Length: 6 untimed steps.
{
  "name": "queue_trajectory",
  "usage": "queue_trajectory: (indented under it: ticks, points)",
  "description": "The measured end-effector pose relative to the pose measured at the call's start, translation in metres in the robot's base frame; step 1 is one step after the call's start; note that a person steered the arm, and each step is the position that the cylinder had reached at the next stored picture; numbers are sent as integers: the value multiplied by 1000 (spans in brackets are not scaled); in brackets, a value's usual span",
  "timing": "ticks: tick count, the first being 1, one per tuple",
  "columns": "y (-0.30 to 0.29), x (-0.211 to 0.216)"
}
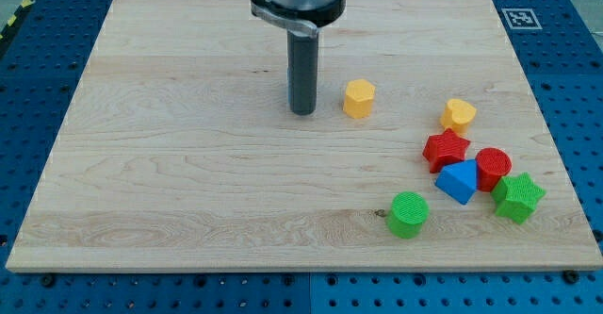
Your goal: Move your arm to the bottom center
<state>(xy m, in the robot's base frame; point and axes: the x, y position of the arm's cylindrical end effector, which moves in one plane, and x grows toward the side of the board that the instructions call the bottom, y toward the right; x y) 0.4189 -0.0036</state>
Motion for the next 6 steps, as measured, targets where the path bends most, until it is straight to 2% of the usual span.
queue_trajectory:
  ticks: [1,2,3,4,5,6]
  points:
    - [-2,-15]
    - [-15,11]
    - [-28,76]
    - [-13,146]
    - [49,196]
    - [117,200]
